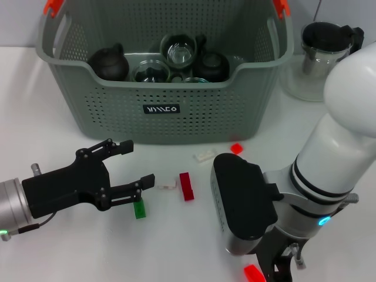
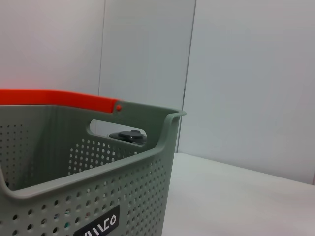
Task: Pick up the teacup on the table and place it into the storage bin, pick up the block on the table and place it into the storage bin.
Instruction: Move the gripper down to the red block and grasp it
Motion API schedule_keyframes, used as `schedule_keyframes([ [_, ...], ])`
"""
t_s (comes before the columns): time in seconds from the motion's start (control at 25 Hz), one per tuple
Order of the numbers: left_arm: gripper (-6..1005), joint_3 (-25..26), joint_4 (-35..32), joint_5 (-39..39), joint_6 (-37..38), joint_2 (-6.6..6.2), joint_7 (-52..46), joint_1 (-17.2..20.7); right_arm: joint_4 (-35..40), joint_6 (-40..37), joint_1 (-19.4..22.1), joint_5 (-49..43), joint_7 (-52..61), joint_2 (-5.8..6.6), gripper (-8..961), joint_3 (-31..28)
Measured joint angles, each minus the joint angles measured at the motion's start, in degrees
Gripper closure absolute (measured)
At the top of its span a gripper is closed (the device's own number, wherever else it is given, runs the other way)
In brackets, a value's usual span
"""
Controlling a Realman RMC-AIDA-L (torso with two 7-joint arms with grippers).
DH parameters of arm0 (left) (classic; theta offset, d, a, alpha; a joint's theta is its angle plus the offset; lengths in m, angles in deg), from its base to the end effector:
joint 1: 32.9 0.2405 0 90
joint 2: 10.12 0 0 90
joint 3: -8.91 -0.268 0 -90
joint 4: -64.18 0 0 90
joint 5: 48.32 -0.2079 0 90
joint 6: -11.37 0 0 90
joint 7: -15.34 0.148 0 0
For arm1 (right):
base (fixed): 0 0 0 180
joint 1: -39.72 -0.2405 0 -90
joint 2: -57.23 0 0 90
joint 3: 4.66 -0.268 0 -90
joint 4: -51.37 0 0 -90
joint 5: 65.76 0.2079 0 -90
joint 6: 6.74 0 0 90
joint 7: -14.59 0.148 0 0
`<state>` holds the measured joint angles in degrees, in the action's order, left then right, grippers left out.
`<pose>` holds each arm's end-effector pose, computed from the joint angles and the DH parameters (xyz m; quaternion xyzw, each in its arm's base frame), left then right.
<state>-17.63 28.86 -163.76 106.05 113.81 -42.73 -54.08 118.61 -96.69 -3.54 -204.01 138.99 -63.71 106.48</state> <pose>-0.3040 0.2751 -0.0224 -0.9147 -0.1668 -0.3014 0.2114 0.1558 0.2887 -0.1160 0.9473 0.0385 0.3050 0.0906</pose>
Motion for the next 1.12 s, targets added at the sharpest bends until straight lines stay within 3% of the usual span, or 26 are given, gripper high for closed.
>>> schedule_keyframes([
  [0.2, 130, 0.0, 0.0, 0.0, 0.0, 0.0, 0.1, 0.0, 0.0, 0.4, -0.2, 0.1, 0.5, 0.0, 59, 0.6],
  [0.44, 130, 0.0, 0.1, 0.0, -0.4, 0.0, 0.2, 0.2, -0.4, 0.5, -0.3, -0.1, 1.1, 0.0, 170, 1.2],
  [0.64, 130, 0.0, 0.7, 0.0, -0.6, -0.04, 0.3, 0.1, -0.8, 0.7, -0.4, -0.1, 1.2, 0.0, 329, 1.2],
  [1.12, 129, 0.0, 0.7, 0.0, -0.6, -0.09, 0.3, -0.1, -0.7, 0.8, -0.4, -0.1, 1.5, 0.0, 419, 1.2],
])
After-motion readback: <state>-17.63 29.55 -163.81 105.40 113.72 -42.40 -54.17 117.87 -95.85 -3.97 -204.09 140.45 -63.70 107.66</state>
